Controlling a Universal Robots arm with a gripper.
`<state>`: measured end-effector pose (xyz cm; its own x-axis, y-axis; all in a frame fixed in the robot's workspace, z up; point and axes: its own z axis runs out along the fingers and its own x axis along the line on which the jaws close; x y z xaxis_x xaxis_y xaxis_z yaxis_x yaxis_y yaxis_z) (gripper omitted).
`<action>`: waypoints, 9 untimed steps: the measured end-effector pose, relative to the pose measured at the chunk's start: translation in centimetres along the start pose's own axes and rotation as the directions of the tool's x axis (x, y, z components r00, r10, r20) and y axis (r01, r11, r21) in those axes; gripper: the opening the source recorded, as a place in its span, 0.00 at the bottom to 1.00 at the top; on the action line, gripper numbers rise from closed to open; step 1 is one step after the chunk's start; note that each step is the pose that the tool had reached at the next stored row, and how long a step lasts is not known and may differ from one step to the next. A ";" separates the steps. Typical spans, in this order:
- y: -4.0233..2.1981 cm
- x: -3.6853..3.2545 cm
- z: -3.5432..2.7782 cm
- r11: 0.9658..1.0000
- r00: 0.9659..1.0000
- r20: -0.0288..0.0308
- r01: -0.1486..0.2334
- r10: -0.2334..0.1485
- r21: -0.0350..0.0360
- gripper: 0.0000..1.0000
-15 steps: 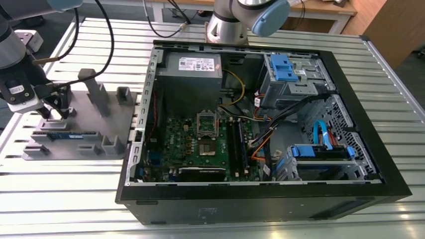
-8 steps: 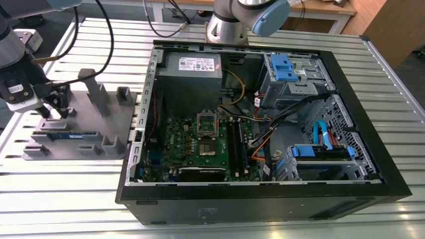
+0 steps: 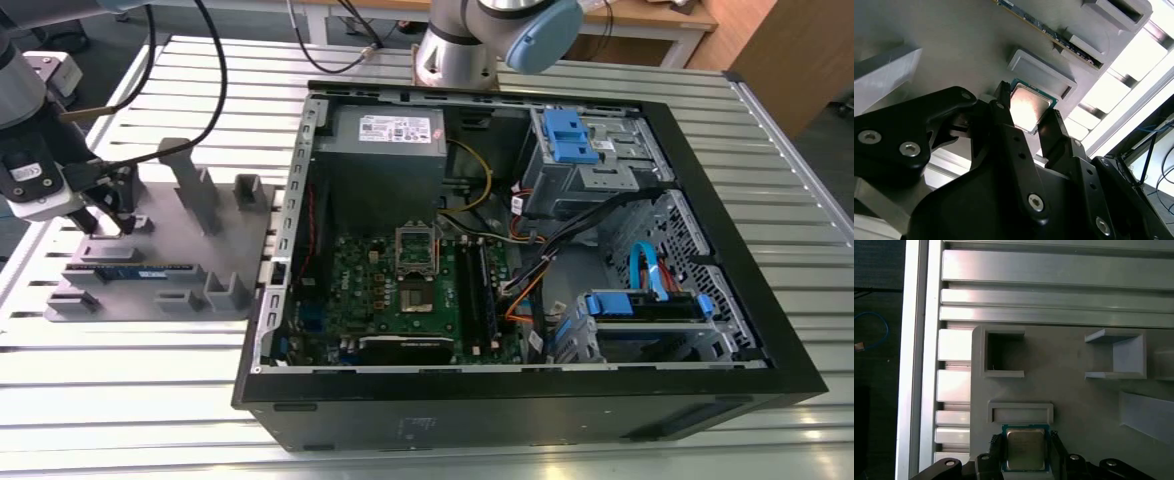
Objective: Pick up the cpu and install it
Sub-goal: 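Pick up the cpu and move it towards the insertion slot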
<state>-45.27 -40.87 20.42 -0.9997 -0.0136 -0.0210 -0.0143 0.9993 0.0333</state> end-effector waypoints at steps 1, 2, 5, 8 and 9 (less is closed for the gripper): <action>0.00 0.00 0.00 1.000 1.000 0.000 0.000 0.000 0.000 0.47; 0.00 0.00 -0.01 1.000 1.000 0.000 0.000 0.000 0.000 0.47; 0.01 0.00 -0.29 1.000 1.000 0.000 0.000 0.000 0.000 0.47; 0.02 -0.01 -0.55 1.000 1.000 0.000 0.000 0.000 0.000 0.47; 0.02 -0.01 -0.55 1.000 1.000 0.000 0.000 0.000 0.000 0.47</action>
<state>-45.28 -40.87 20.97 -0.9997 -0.0136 -0.0207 -0.0143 0.9993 0.0333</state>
